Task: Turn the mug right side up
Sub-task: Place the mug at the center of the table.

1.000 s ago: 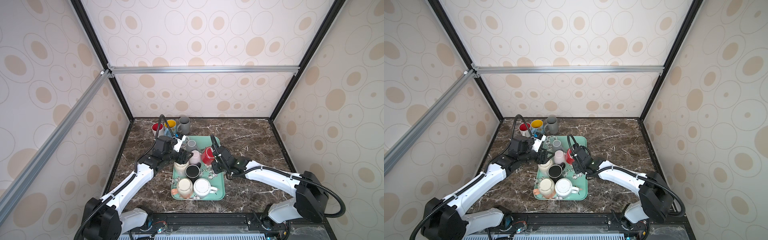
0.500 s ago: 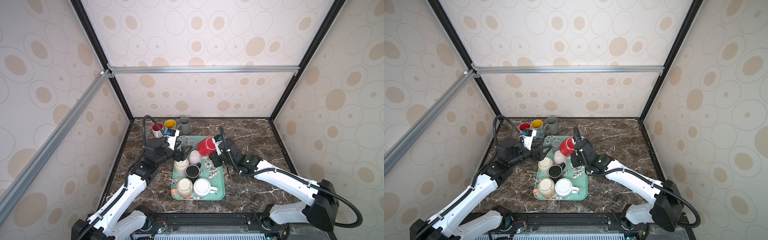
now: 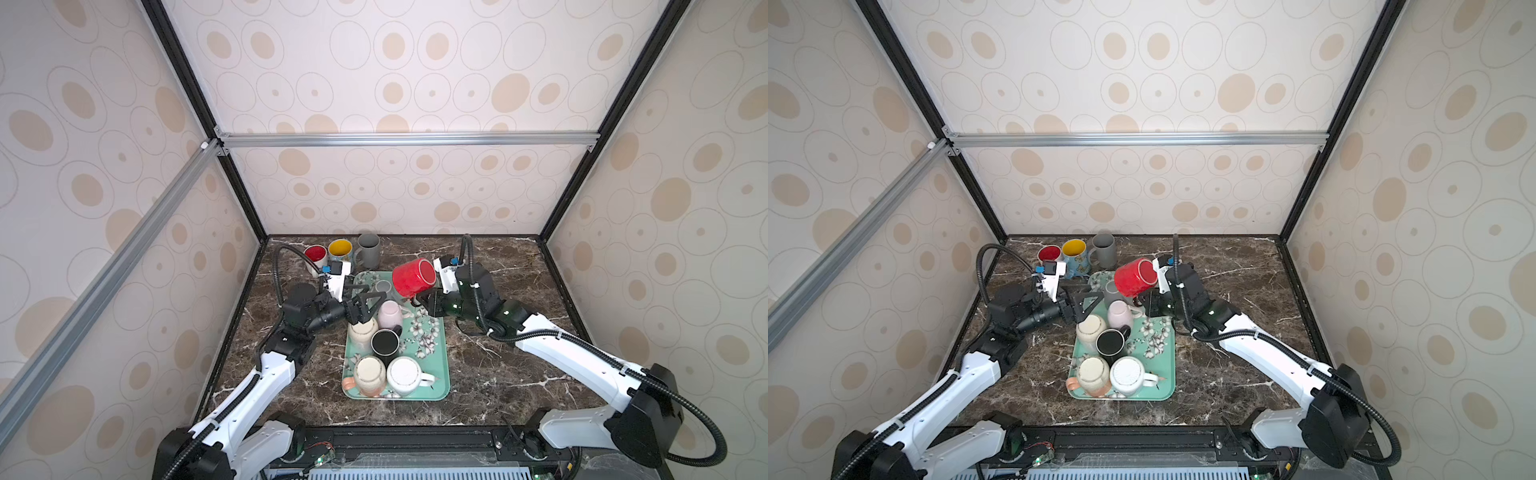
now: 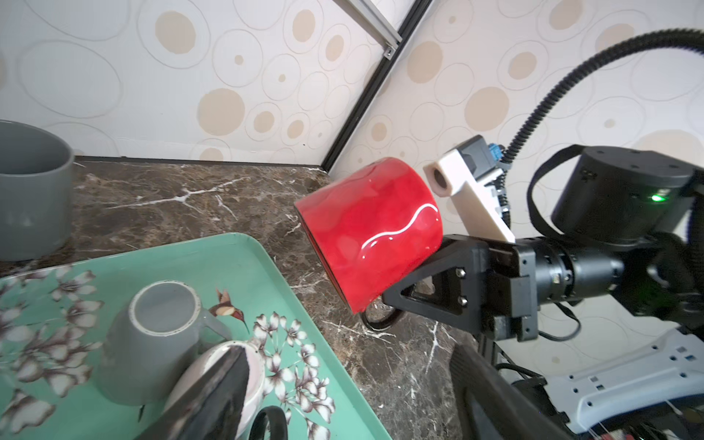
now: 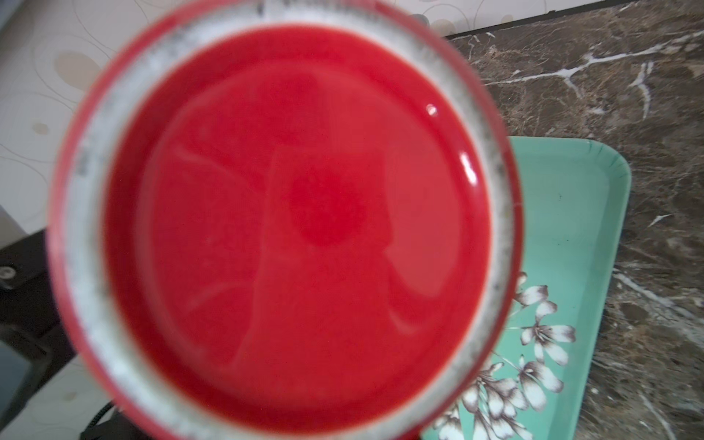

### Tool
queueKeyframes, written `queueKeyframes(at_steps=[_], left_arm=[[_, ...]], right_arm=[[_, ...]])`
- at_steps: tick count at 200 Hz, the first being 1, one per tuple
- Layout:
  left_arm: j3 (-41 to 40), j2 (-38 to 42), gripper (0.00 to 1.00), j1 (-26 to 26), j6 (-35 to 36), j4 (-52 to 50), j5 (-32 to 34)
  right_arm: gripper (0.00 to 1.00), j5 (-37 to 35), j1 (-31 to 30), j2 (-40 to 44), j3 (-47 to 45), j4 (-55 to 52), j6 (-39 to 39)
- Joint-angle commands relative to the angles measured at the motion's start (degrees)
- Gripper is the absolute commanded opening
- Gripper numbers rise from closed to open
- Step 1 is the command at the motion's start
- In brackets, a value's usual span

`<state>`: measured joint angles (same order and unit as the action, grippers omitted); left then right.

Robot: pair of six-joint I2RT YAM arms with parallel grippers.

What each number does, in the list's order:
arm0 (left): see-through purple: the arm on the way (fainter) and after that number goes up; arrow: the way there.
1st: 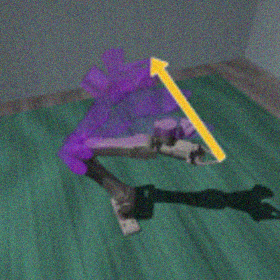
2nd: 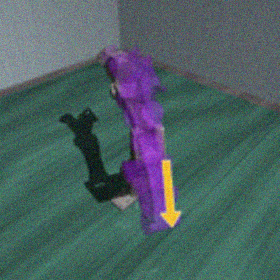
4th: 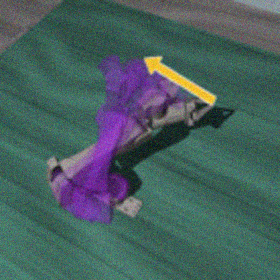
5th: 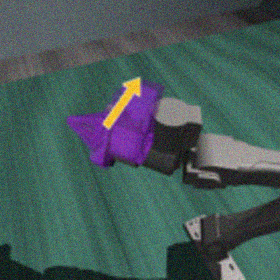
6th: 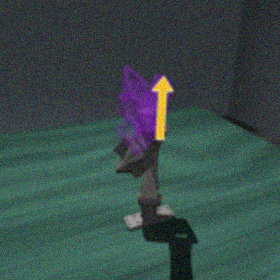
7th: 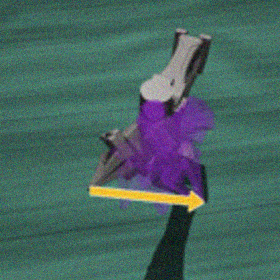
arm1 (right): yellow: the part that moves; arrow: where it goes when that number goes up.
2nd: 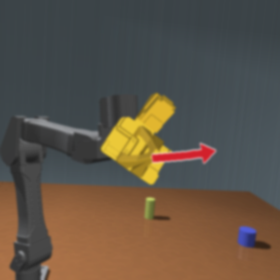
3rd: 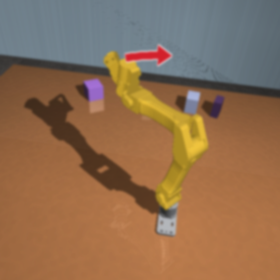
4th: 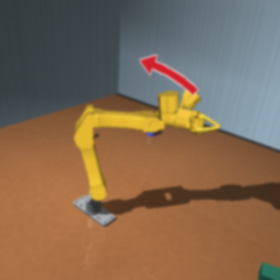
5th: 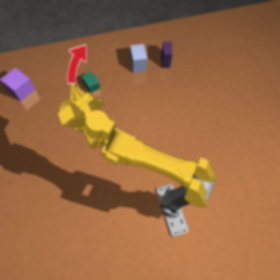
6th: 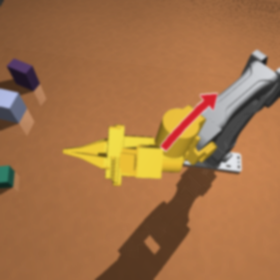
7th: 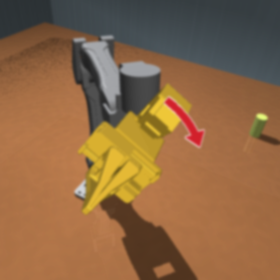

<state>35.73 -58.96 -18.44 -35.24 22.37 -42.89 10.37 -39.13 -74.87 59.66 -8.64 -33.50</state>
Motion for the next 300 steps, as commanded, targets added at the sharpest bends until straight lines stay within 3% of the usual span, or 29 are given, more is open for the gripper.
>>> queueKeyframes(at_steps=[1, 123, 155, 184, 194, 227, 252, 280, 300], left_arm=[[-1.06, -1.16, 0.83, 0.42, -7.99, 11.90, -6.72], [-2.07, -6.28, 0.70, 0.46, -23.91, 38.15, -14.49], [-2.24, -6.86, 0.58, 0.36, -27.80, 43.95, -16.04], [-2.15, -7.96, 0.32, 0.36, -30.78, 47.68, -17.12], [-2.15, -8.31, 0.26, 0.34, -31.32, 48.23, -17.05], [-1.30, -8.46, 0.14, 0.35, -30.32, 45.13, -16.59], [0.49, -8.10, 0.00, 0.33, -26.79, 38.10, -15.95], [3.17, -7.84, 0.00, 0.33, -22.25, 30.70, -15.50], [5.96, -7.91, 0.00, 0.33, -17.39, 22.63, -14.69]], right_arm=[[0.02, 7.14, 0.20, 2.11, -0.06, 9.92, -3.81], [0.02, 23.21, 0.30, -3.76, 0.81, 23.18, -11.13], [0.02, 24.29, 0.29, -5.15, 1.13, 23.80, -12.18], [0.02, 25.33, 0.29, -6.25, 1.70, 23.34, -12.86], [0.02, 25.48, 0.29, -6.34, 1.76, 23.27, -12.95], [0.07, 24.80, 0.35, -6.10, 1.61, 22.39, -12.18], [0.23, 23.27, 0.29, -5.56, 1.63, 20.35, -10.73], [0.36, 21.34, 0.42, -4.73, 1.60, 17.29, -8.45], [0.39, 18.01, 0.84, -3.44, 1.30, 13.38, -6.95]])
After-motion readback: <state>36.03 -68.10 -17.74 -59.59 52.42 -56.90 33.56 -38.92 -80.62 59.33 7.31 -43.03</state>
